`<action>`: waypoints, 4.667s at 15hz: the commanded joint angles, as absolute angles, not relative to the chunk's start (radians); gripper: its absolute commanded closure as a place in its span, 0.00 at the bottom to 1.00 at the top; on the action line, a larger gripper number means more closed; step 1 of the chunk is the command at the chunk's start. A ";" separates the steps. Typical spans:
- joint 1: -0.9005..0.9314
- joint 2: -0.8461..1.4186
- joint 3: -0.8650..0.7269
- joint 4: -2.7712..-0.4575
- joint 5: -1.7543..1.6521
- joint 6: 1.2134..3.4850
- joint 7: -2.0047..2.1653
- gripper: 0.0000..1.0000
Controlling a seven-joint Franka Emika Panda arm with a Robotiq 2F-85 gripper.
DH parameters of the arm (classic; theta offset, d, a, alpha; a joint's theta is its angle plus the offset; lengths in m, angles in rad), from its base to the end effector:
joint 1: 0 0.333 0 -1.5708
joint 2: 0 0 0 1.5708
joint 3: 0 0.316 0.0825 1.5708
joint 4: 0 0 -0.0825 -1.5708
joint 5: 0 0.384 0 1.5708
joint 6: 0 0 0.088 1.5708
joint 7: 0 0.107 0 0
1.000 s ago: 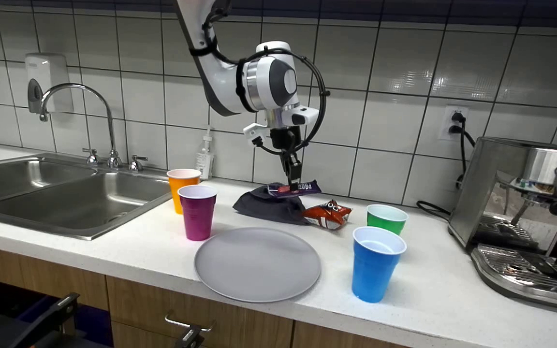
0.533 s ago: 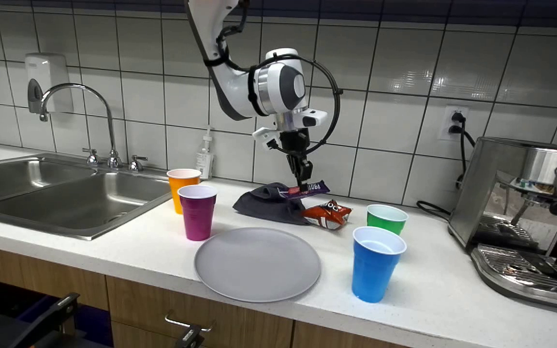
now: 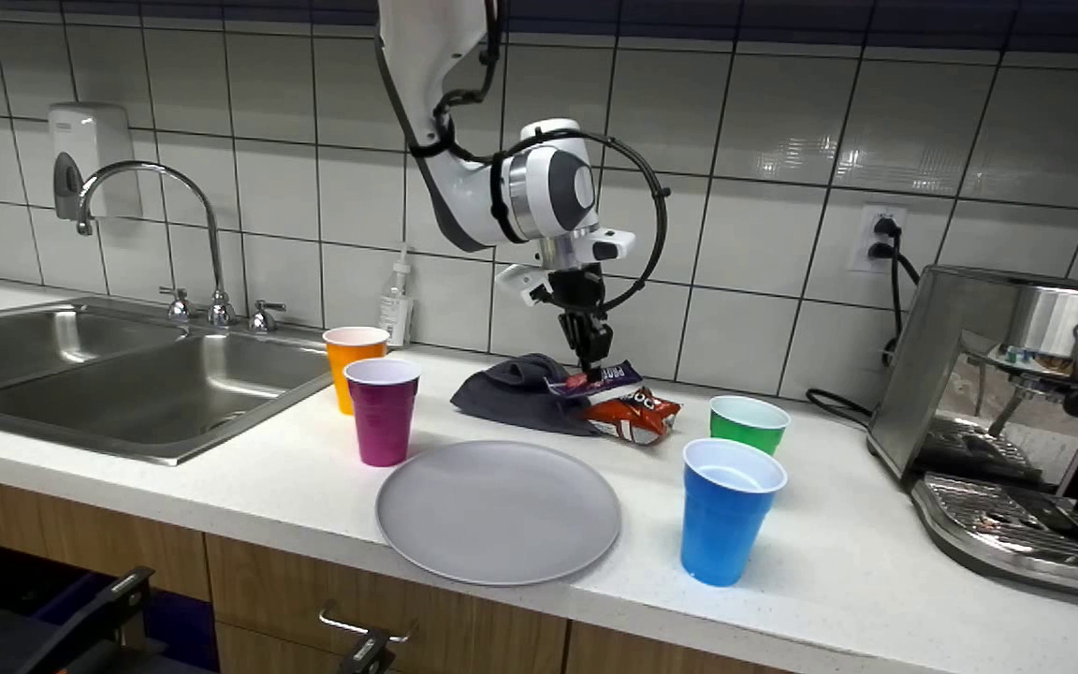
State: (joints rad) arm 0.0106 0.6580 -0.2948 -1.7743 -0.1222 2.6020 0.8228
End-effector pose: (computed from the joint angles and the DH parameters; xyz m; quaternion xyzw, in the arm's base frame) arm 0.6574 -0.1689 0.2200 0.8828 -0.4438 0.1231 0.0926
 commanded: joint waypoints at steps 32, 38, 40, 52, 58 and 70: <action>0.019 0.619 -0.334 -1.816 -0.070 2.583 0.793 0.00; 0.023 0.542 -0.353 -1.918 -0.079 2.610 0.811 0.00; 0.025 0.511 -0.362 -1.958 -0.085 2.619 0.819 0.00; 0.032 0.341 -0.424 -2.153 -0.144 2.675 0.888 0.00; 0.029 0.264 -0.463 -2.232 -0.243 2.693 0.949 0.00; -0.052 0.139 -0.463 -2.349 -0.389 2.693 1.053 0.00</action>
